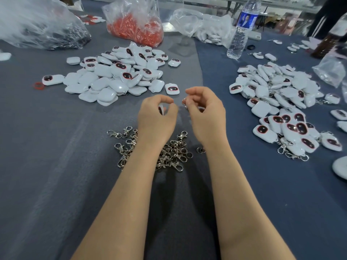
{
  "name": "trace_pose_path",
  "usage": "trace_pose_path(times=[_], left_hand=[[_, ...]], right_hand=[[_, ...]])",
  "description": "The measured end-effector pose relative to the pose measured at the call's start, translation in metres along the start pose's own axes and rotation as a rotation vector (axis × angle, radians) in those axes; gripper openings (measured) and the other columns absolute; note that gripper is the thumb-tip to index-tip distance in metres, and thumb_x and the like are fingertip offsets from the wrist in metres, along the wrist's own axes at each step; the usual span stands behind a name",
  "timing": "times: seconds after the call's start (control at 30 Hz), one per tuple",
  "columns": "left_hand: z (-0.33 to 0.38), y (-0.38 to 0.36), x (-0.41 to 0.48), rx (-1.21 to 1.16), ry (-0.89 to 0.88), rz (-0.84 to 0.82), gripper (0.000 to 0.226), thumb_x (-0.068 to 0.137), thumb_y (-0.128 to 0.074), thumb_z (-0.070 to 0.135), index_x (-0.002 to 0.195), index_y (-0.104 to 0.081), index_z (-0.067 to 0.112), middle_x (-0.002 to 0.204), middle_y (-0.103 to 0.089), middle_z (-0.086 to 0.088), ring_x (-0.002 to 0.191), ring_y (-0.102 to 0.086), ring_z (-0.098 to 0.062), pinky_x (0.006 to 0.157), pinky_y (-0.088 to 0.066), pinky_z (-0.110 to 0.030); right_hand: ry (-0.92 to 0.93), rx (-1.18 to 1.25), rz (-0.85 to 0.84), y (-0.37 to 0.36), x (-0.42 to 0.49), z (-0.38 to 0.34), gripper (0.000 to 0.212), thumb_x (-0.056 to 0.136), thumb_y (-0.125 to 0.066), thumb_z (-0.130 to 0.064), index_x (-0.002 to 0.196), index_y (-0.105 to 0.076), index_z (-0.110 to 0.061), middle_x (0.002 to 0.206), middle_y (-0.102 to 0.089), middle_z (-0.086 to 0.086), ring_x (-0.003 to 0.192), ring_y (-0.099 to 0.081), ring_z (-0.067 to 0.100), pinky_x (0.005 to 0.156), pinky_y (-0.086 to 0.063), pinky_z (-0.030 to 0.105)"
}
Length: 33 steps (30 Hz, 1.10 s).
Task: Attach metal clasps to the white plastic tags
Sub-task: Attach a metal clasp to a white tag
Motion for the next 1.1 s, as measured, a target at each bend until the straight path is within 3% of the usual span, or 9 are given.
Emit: trace_pose_path(times=[0.13, 0.3, 0.43, 0.53, 0.73, 1.1], left_hand=[[0.008, 0.0, -0.003, 0.055, -0.113, -0.011, 0.008, 0.088, -0.063, 0.02, 0.086, -0.058, 0.027, 0.105, -0.054, 0.003, 0.08, -0.042, 0.002, 0.069, -0.027, 0.004], [0.009, 0.002, -0.004, 0.159, -0.164, 0.024, 0.002, 0.088, -0.063, 0.017, 0.087, -0.062, 0.019, 0.106, -0.053, 0.0, 0.089, -0.042, -0.006, 0.069, -0.024, -0.008], [0.009, 0.003, -0.004, 0.127, -0.141, 0.044, 0.009, 0.089, -0.06, 0.016, 0.082, -0.057, 0.022, 0.107, -0.056, -0.002, 0.088, -0.042, -0.005, 0.069, -0.026, -0.004], [0.009, 0.005, -0.003, 0.101, -0.121, 0.062, 0.01, 0.089, -0.058, 0.016, 0.081, -0.057, 0.021, 0.104, -0.057, -0.001, 0.086, -0.042, -0.005, 0.069, -0.024, 0.006], [0.01, 0.003, -0.004, 0.105, -0.144, 0.041, 0.009, 0.09, -0.06, 0.017, 0.082, -0.059, 0.021, 0.105, -0.058, -0.002, 0.085, -0.042, -0.002, 0.069, -0.023, 0.007], [0.015, 0.001, -0.007, 0.181, -0.232, 0.034, 0.008, 0.091, -0.056, 0.016, 0.084, -0.055, 0.02, 0.102, -0.05, 0.001, 0.086, -0.041, -0.007, 0.067, -0.024, -0.008]], right_hand=[[0.105, -0.101, -0.043, -0.005, -0.003, -0.007, 0.018, 0.091, -0.056, -0.002, 0.1, -0.064, -0.014, 0.08, -0.06, -0.01, 0.071, -0.053, -0.009, 0.067, -0.038, 0.003], [0.112, -0.126, -0.049, -0.008, -0.006, -0.009, 0.015, 0.091, -0.056, -0.001, 0.102, -0.064, -0.009, 0.082, -0.064, -0.003, 0.07, -0.056, -0.006, 0.067, -0.039, 0.003], [-0.005, -0.054, 0.005, -0.003, -0.003, -0.004, 0.021, 0.092, -0.05, -0.002, 0.095, -0.062, -0.019, 0.085, -0.069, -0.006, 0.079, -0.063, 0.005, 0.069, -0.044, 0.007], [-0.044, -0.078, -0.004, -0.003, -0.002, 0.0, 0.015, 0.09, -0.055, -0.008, 0.091, -0.064, -0.021, 0.083, -0.067, -0.009, 0.074, -0.059, 0.001, 0.066, -0.042, 0.005], [-0.032, -0.149, -0.051, -0.008, -0.003, 0.0, 0.01, 0.088, -0.062, -0.014, 0.081, -0.065, -0.021, 0.071, -0.061, -0.01, 0.063, -0.052, 0.001, 0.059, -0.039, 0.003], [0.032, -0.223, -0.067, -0.01, -0.006, -0.004, 0.012, 0.091, -0.059, -0.012, 0.082, -0.061, -0.019, 0.072, -0.057, -0.012, 0.065, -0.052, -0.004, 0.061, -0.036, 0.002]])
Point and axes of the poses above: each hand's wrist, its own x-axis towards the middle knuckle, its own y-axis out of the back of the hand, z = x × y, the point moved 6 cm from there along x, towards the middle knuckle
